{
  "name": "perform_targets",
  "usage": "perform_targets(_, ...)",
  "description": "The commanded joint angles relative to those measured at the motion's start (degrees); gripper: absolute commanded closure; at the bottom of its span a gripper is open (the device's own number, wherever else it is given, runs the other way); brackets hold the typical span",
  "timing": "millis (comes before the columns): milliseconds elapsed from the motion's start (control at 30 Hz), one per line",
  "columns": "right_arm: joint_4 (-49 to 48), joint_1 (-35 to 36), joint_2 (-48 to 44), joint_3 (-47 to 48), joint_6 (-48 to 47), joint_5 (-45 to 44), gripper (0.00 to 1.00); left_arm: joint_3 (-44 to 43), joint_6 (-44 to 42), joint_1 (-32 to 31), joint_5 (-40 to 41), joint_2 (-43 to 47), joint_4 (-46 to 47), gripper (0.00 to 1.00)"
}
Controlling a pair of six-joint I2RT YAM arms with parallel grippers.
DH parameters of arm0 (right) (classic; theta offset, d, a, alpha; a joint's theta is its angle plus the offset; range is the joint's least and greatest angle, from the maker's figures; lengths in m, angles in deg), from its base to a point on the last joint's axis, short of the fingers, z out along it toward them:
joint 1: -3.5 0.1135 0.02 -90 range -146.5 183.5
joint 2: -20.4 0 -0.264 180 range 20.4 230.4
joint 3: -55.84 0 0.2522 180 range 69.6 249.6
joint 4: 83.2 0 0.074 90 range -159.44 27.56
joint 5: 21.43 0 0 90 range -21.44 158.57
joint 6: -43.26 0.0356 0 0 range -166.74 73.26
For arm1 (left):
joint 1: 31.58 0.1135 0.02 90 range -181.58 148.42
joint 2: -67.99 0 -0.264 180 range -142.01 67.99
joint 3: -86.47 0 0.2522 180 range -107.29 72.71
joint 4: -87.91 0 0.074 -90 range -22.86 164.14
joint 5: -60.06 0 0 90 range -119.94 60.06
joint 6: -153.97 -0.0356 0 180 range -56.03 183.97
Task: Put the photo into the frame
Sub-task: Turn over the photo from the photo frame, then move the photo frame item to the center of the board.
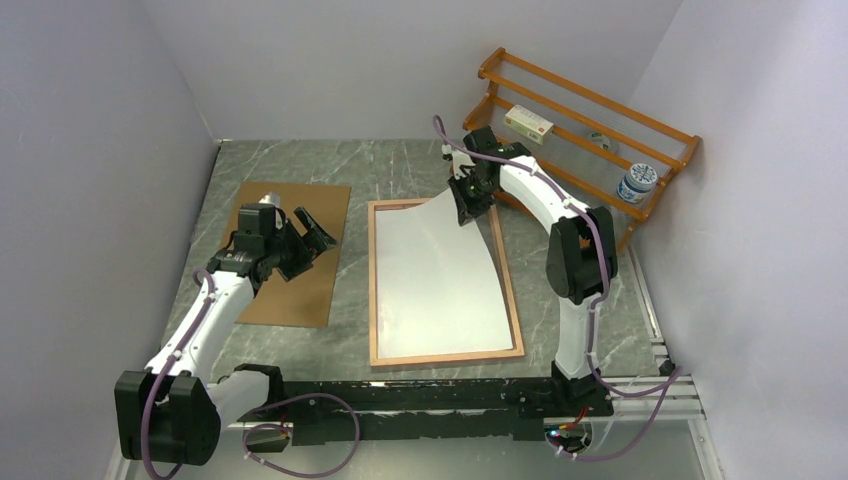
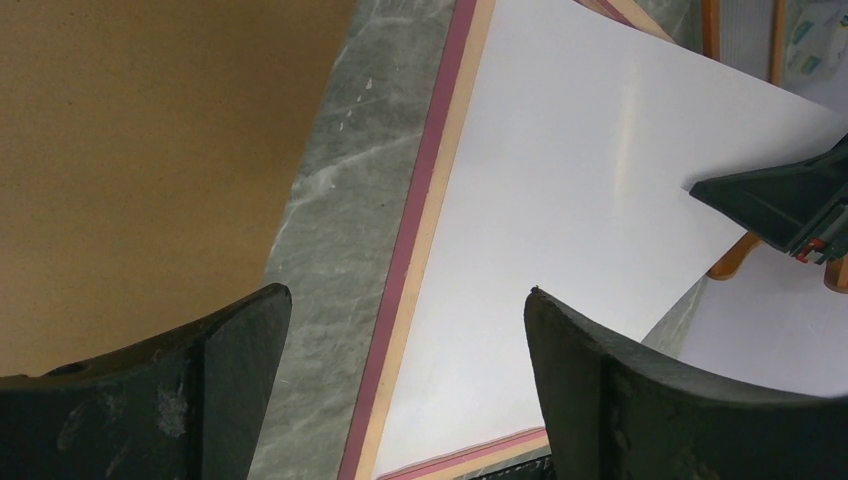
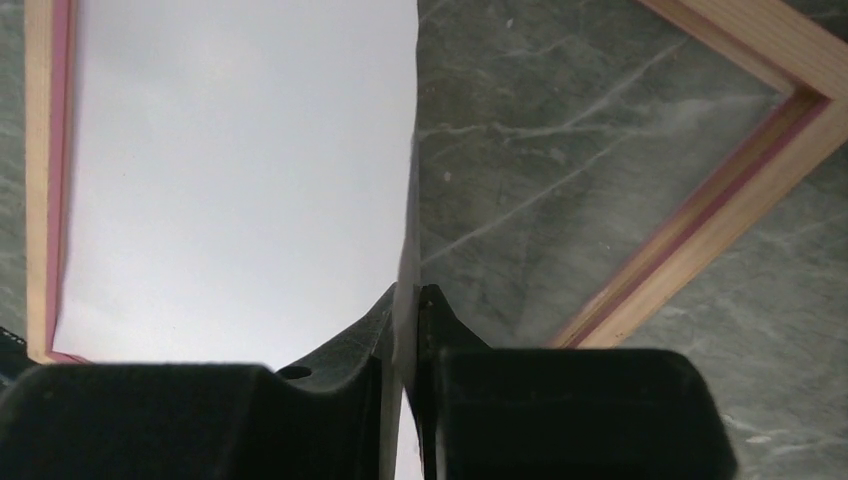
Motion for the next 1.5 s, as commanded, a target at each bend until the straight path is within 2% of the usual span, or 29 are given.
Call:
perform_targets(0, -2.94, 0.01, 0.15, -0.4, 3.65, 1.43, 0.85, 0.47, 0.69, -0.48, 1.1, 1.81, -0.47, 0.09)
perform_targets(67, -3.27, -0.04, -0.07, -0.54, 4.65, -0.78, 0.8, 0.64, 0.75, -0.58, 1.23, 2.05, -0.6, 0.09)
perform_targets(133, -3.25, -0.05, -0.37, -0.74, 4.69, -1.5, 0.69, 0.74, 0.76, -0.69, 1.4, 2.18, -0.69, 0.09)
perform_targets(300, -5.99, -0.05, -4.34, -3.38, 7.85, -8.41, 0.36, 0.7, 0.93, -0.79, 1.99, 2.6, -1.19, 0.08)
perform_targets(400, -7.95, -0.11, -7.75, -4.81, 8.84, -15.57, 0.27, 0.57, 0.96, -0.83, 2.55, 2.96, -1.55, 0.08)
perform_targets(567, -11.22, -0.09, -13.5, -7.52, 11.25, -29.16, 0.24, -0.13, 0.33, -0.88, 4.47, 3.5, -3.06, 0.07)
perform_targets(667, -13.88, -0.05, -16.97, -10.5, 11.8, -30.99, 0.23, -1.34, -0.72, -0.88, 6.63, 3.75, -4.62, 0.06)
perform_targets(800, -15.51, 0.04, -19.86, -12.98, 15.44, -24.51, 0.23, -3.81, -3.43, -0.88, 10.38, 3.48, -6.5, 0.06)
perform_targets(933, -19.66, 1.12, -21.68, -17.02, 25.15, -11.86, 0.25, -8.07, -8.05, -0.74, 15.45, 1.61, -7.4, 0.06)
perform_targets(1033, -25.66, 3.47, -23.37, -21.49, 33.44, -9.21, 0.29, -12.86, -12.18, -0.07, 18.0, -1.77, -6.89, 0.06)
perform_targets(1133, -30.9, 5.44, -24.6, -25.14, 39.36, -7.06, 0.35, -18.37, -15.78, 3.38, 15.48, -7.15, -6.21, 0.06)
perform_targets(1300, -35.02, 8.4, -24.21, -25.38, 42.01, -6.71, 0.35, -30.15, -19.3, 11.07, 13.17, -19.75, -10.59, 0.06)
perform_targets(1367, -36.23, 8.75, -23.68, -25.36, 45.06, -7.23, 0.42, -34.52, -21.31, 13.61, 12.39, -24.49, -12.35, 0.06)
perform_targets(1467, -38.07, 9.17, -21.59, -24.84, 49.07, -3.35, 0.45, -39.1, -24.9, 18.31, 7.1, -30.92, -12.46, 0.06)
